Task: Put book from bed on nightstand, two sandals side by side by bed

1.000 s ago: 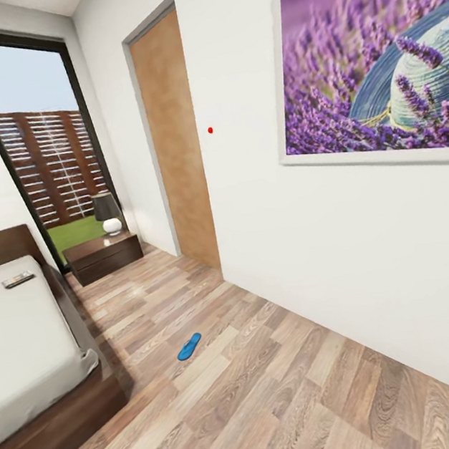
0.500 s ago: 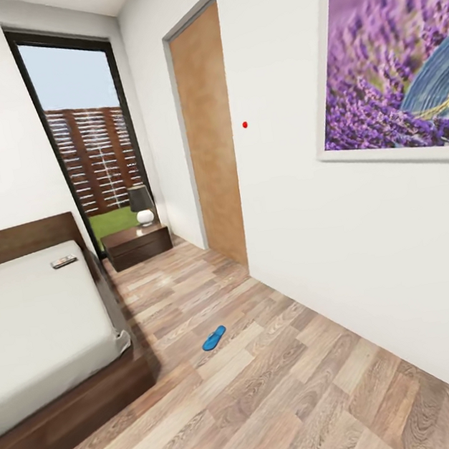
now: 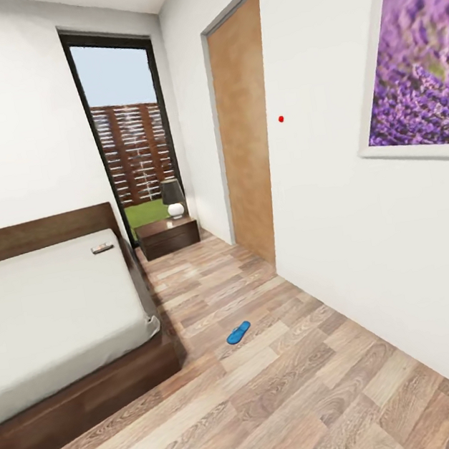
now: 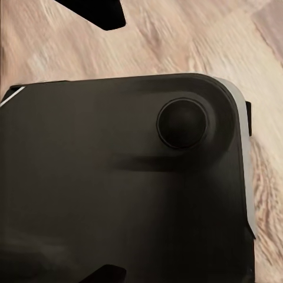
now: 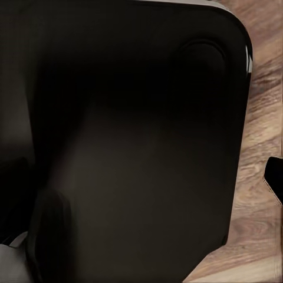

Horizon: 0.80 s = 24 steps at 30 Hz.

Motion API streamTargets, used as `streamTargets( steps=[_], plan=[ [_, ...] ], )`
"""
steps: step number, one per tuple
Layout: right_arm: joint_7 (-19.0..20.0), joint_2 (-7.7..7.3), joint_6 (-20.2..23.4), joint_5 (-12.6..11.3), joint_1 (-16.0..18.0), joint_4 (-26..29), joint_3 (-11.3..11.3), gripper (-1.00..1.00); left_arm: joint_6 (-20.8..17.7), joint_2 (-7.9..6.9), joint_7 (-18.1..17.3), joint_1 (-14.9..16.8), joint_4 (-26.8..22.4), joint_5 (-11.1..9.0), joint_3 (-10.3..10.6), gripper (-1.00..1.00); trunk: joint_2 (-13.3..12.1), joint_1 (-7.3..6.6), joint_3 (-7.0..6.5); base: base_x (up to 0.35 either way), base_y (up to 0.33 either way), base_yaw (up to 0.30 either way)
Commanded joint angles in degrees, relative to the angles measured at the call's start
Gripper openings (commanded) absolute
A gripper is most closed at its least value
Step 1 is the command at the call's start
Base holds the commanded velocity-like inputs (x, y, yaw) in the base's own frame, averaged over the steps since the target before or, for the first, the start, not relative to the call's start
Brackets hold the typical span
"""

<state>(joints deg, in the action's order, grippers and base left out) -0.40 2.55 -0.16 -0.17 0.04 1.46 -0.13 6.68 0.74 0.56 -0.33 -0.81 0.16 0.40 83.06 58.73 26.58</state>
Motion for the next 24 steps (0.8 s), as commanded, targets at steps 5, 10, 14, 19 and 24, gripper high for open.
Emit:
streamTargets(
  steps=[5, 10, 14, 19, 24],
  plan=[
    [0.0, -0.01, 0.0, 0.0, 0.0, 0.1, 0.0, 1.0, 0.1, 0.04, 0.1, 0.0, -0.1, 0.0, 0.0, 1.0, 0.0, 0.0, 0.04, 0.0, 0.0, 0.285],
    [0.0, -0.06, 0.0, 0.0, 0.0, 0.1, 0.0, 1.0, 0.1, 0.05, 0.1, 0.0, -0.1, 0.0, 0.0, 1.0, 0.0, 0.0, 0.04, 0.0, 0.0, 0.285],
    [-0.1, -0.07, 0.0, 0.1, 0.0, 0.1, 0.0, 1.0, 0.1, 0.07, 0.1, 0.0, -0.1, 0.0, 0.0, 1.0, 0.0, 0.0, 0.04, 0.0, 0.0, 0.285],
    [-0.1, -0.12, 0.0, 0.1, 0.0, 0.1, 0.1, 1.0, 0.1, 0.09, 0.1, 0.0, -0.1, 0.0, -0.1, 1.0, 0.0, 0.0, 0.04, 0.0, -0.001, 0.286],
    [-0.1, -0.15, 0.0, 0.1, 0.0, 0.1, 0.1, 1.0, 0.1, 0.11, 0.1, 0.0, -0.2, 0.0, -0.1, 1.0, 0.0, 0.0, 0.04, 0.0, -0.035, 0.278]
  ],
)
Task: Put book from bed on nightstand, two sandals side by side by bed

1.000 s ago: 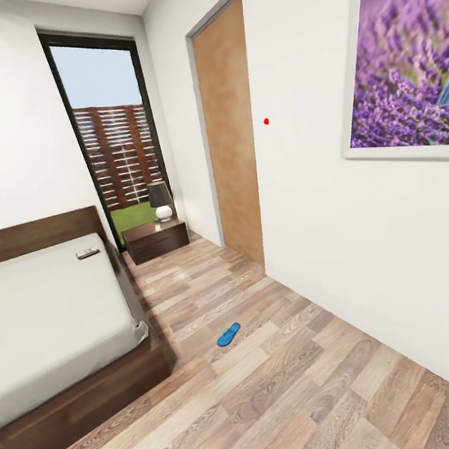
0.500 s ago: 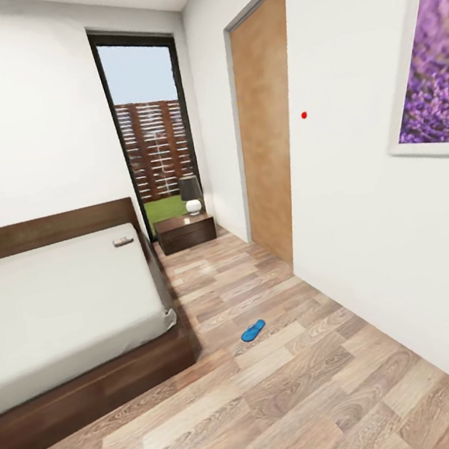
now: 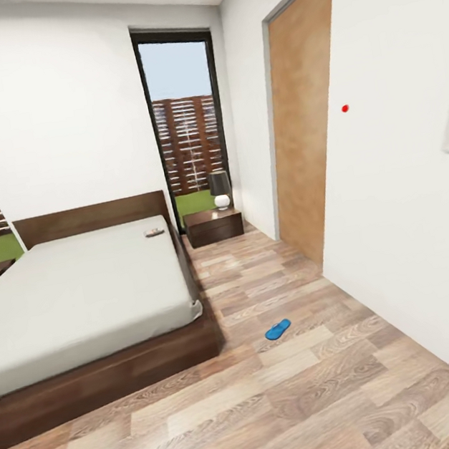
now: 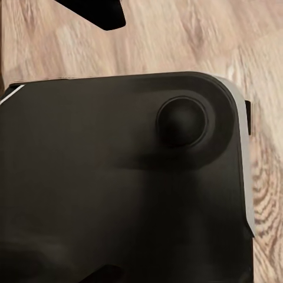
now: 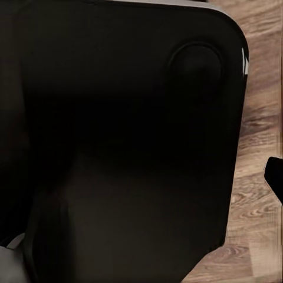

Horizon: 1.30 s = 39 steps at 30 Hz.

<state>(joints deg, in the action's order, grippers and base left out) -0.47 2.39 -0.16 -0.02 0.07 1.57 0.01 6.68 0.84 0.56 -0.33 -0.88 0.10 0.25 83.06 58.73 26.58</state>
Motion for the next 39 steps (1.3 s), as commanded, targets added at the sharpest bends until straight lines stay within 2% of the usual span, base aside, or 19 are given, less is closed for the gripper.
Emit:
streamTargets(
  steps=[1, 11, 29, 39],
  plan=[
    [-0.1, 0.0, 0.0, 0.0, 0.0, 0.0, 0.0, 1.0, 0.1, 0.01, 0.1, 0.0, -0.1, 0.0, 0.0, 1.0, 0.0, 0.0, 0.04, 0.0, -0.084, 0.232],
    [-0.1, 0.1, 0.0, -0.1, 0.0, 1.0, -0.1, 1.0, 0.1, 0.03, 0.1, 0.0, -0.1, -0.2, -0.1, 1.0, 0.0, 0.0, 0.04, 0.071, -0.168, 0.104],
    [-0.1, 0.21, 0.0, 0.0, 0.0, 2.4, -0.4, 1.0, 0.1, 0.04, 0.1, 0.0, 0.0, -0.4, -0.4, 1.0, 0.0, 0.0, 0.21, 0.22, -0.204, 0.023],
    [-0.1, 0.31, 0.1, 0.3, 0.0, 2.7, -0.5, 1.0, 0.1, 0.02, 0.1, 0.0, 0.0, -0.4, -0.4, 1.0, 0.0, 0.0, 0.52, 0.119, -0.09, 0.142]
  ],
)
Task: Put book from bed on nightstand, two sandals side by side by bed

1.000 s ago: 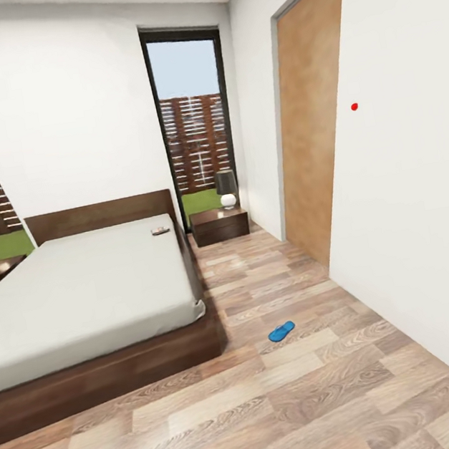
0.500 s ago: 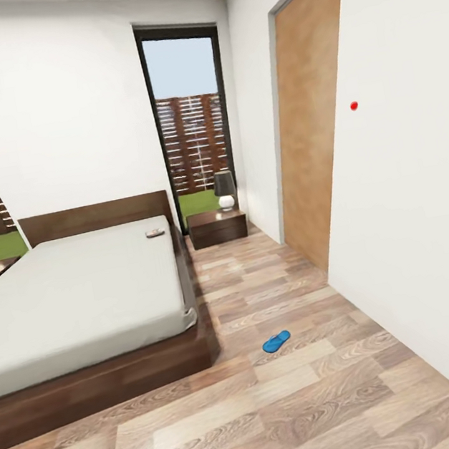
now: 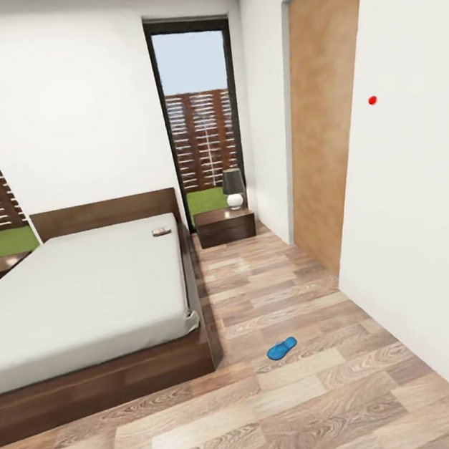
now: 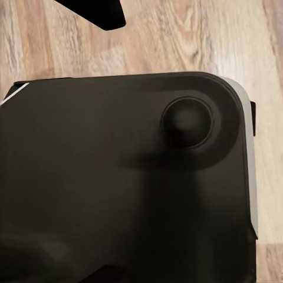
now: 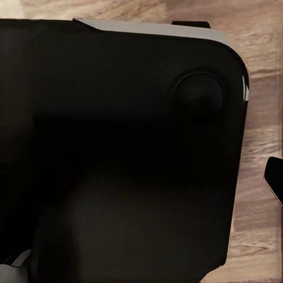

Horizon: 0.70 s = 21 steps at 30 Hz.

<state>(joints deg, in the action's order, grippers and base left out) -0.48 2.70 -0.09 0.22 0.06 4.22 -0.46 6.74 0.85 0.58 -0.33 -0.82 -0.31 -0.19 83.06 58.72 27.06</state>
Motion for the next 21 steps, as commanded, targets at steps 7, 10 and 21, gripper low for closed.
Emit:
streamTargets(
  steps=[7, 10, 21],
  plan=[
    [0.0, 0.18, 0.0, 0.2, 0.0, 0.1, -0.1, 1.0, 0.1, 0.02, 0.0, 0.0, -0.1, 0.0, 0.0, 1.0, 0.0, 0.0, 0.3, 0.028, -0.021, 0.209],
    [0.0, 0.25, 0.0, 0.2, 0.0, 0.1, -0.1, 1.0, 0.1, 0.02, 0.0, 0.0, -0.1, 0.0, 0.0, 1.0, 0.0, 0.0, 0.41, 0.012, -0.009, 0.222],
    [0.0, 0.34, 0.0, 0.3, 0.0, 0.1, -0.1, 1.0, 0.1, 0.01, 0.0, 0.0, -0.1, 0.0, 0.0, 1.0, 0.0, 0.0, 0.81, 0.005, -0.003, 0.23]
  ],
)
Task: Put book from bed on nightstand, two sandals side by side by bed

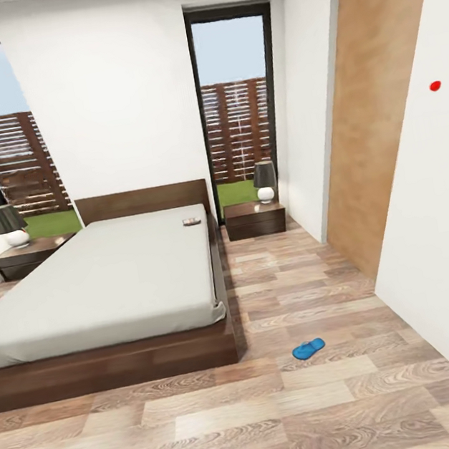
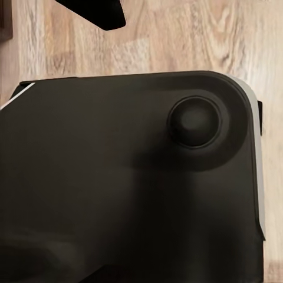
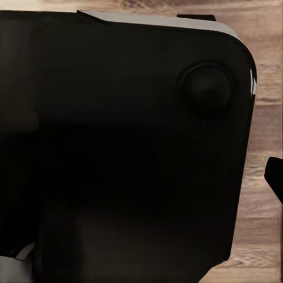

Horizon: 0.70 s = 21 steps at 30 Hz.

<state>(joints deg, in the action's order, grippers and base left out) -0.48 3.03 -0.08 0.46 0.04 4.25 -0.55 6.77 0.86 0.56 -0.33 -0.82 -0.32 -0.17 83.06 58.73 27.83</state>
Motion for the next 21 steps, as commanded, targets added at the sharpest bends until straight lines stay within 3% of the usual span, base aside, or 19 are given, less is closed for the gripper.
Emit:
streamTargets(
  steps=[1, 21],
  plan=[
    [0.0, 0.0, 0.0, 0.0, 0.0, 0.0, -0.1, 1.0, 0.1, 0.01, 0.1, 0.0, -0.1, 0.0, 0.0, 1.0, 0.0, 0.0, 0.08, 0.002, -0.001, 0.235],
    [0.0, -0.36, 0.0, 0.1, 0.0, 0.0, 0.0, 1.0, 0.2, 0.15, 0.1, 0.0, -0.1, 0.0, 0.1, 1.0, 0.0, 0.0, 0.65, 0.001, -0.002, 0.241]
  ],
)
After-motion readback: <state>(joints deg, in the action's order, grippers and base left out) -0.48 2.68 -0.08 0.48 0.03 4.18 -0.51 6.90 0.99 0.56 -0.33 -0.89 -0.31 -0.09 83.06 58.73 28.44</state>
